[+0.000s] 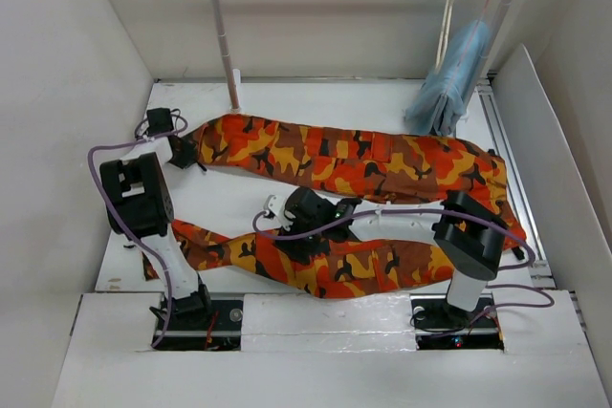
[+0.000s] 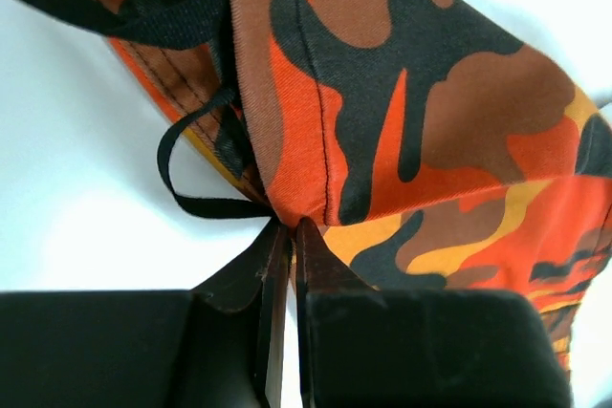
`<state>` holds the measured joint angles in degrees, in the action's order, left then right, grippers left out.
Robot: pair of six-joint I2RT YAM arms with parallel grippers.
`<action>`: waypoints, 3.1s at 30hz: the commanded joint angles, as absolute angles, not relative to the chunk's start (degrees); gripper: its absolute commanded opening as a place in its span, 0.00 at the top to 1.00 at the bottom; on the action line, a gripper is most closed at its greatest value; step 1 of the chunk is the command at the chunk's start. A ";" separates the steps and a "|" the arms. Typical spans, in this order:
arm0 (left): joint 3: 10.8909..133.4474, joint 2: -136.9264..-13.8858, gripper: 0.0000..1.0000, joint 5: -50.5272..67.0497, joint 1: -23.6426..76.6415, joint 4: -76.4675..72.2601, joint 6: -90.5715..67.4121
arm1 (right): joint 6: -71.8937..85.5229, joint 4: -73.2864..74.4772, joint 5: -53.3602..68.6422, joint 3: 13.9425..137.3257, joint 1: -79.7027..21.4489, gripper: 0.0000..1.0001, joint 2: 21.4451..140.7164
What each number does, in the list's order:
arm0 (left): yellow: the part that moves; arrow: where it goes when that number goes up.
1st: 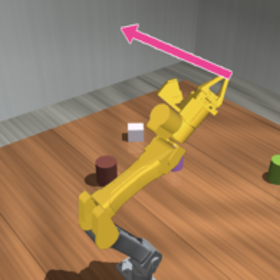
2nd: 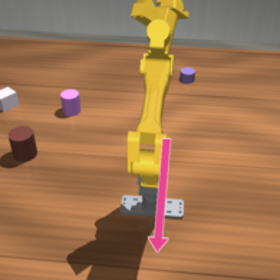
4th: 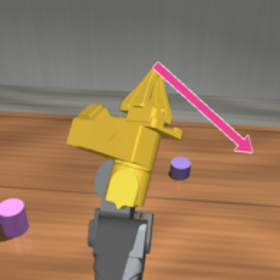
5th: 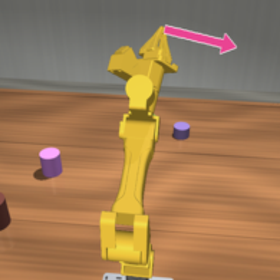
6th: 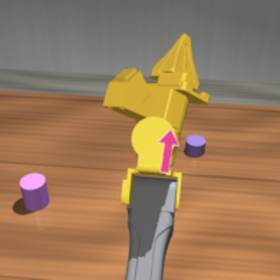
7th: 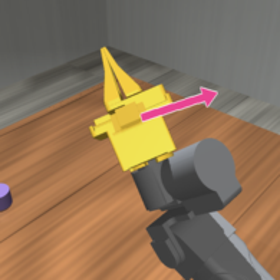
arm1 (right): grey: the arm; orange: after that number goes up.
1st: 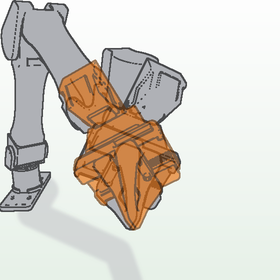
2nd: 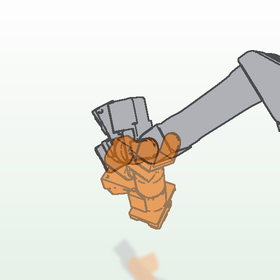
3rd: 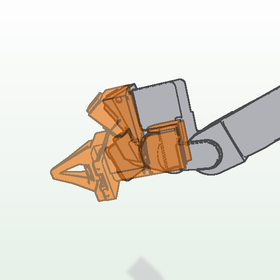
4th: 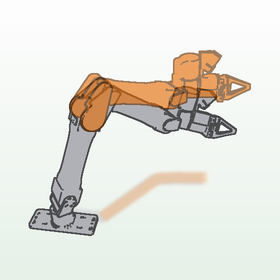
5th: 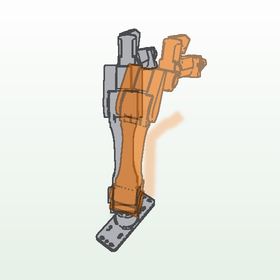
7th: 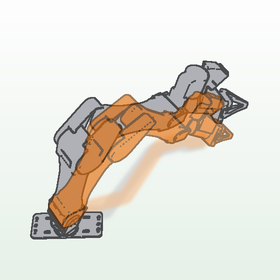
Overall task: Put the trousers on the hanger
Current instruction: Flatten out the trousers at the center of the board.
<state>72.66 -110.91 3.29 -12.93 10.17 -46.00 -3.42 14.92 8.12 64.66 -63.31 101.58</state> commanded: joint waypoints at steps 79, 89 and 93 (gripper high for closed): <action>75.94 -102.82 0.71 -19.57 0.00 29.52 -22.93 | -8.00 15.39 8.87 54.94 -59.50 0.16 86.67; 79.36 -111.08 0.71 -23.46 -1.05 29.35 -21.45 | -7.29 15.47 8.97 53.96 -59.50 0.16 85.34; 79.72 -111.53 0.71 -24.43 -1.58 28.66 -21.36 | -6.77 15.64 8.53 53.79 -59.50 0.16 85.34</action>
<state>77.73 -112.42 -22.57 -0.93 28.38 -21.63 -7.29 18.37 8.03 54.35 -59.64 87.24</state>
